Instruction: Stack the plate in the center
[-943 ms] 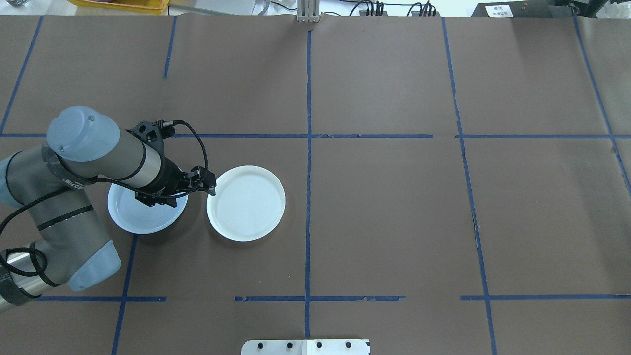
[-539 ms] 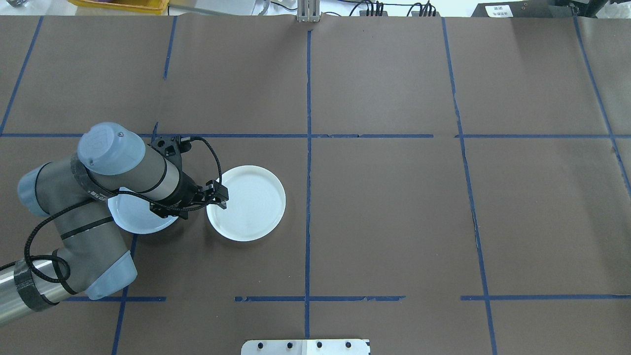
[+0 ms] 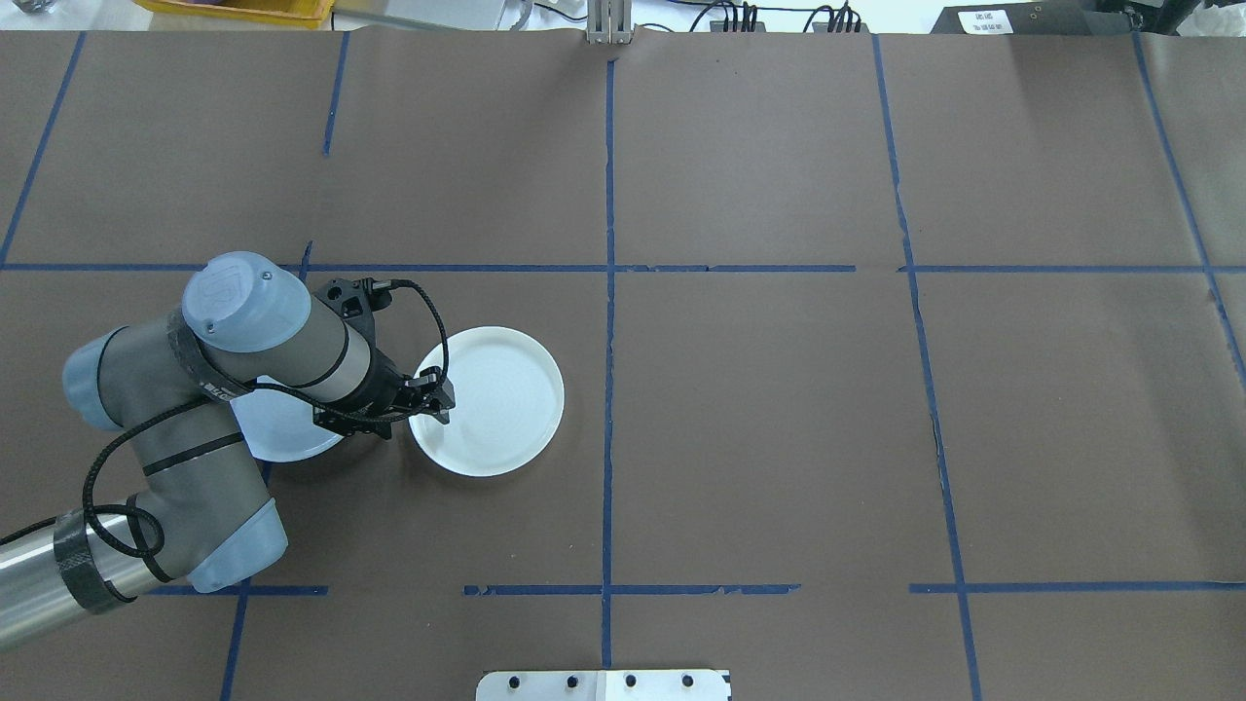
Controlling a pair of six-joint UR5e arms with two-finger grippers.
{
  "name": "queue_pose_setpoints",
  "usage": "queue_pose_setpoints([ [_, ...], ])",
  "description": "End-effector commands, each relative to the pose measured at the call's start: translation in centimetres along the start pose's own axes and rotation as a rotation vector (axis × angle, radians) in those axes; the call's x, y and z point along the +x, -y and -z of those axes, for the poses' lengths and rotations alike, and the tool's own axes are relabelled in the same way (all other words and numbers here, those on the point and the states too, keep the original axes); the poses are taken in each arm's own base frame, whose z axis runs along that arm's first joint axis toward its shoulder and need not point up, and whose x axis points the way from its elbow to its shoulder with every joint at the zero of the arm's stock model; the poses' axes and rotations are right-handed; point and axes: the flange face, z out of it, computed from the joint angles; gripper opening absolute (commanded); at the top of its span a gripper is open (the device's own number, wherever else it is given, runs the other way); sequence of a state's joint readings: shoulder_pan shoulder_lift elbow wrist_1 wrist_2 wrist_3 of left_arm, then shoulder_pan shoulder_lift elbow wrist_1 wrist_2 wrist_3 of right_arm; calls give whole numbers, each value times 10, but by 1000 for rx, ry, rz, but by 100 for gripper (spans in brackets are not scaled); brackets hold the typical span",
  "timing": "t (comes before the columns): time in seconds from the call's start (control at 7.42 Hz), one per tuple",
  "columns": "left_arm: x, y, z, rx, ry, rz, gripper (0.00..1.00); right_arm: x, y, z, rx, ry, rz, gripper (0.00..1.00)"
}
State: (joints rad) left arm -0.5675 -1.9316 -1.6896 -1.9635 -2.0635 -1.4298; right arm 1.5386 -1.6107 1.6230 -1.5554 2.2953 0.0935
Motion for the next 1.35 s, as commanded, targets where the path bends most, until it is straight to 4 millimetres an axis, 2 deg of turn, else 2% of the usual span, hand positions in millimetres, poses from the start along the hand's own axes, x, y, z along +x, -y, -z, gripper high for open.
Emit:
queue_pose_setpoints([
  [0.0, 0, 2, -2, 9, 5, 0, 50, 0, 0, 0, 0, 0, 0, 100],
  [0.13, 0, 2, -2, 9, 5, -1, 36, 0, 0, 0, 0, 0, 0, 100],
  [0.27, 0, 2, -2, 9, 4, -2, 12, 0, 0, 0, 0, 1, 1, 100],
  [0.4, 1, 1, 0, 10, 1, -5, 0, 0, 0, 0, 0, 1, 1, 100],
  [0.81, 3, 2, 9, 18, -14, -6, 0, 0, 0, 0, 0, 1, 0, 100],
  [1.08, 2, 9, 64, 40, -60, -9, 0, 0, 0, 0, 0, 1, 0, 100],
  [1.21, 1, 4, 92, 18, -48, -32, 0, 0, 0, 0, 0, 0, 1, 100],
])
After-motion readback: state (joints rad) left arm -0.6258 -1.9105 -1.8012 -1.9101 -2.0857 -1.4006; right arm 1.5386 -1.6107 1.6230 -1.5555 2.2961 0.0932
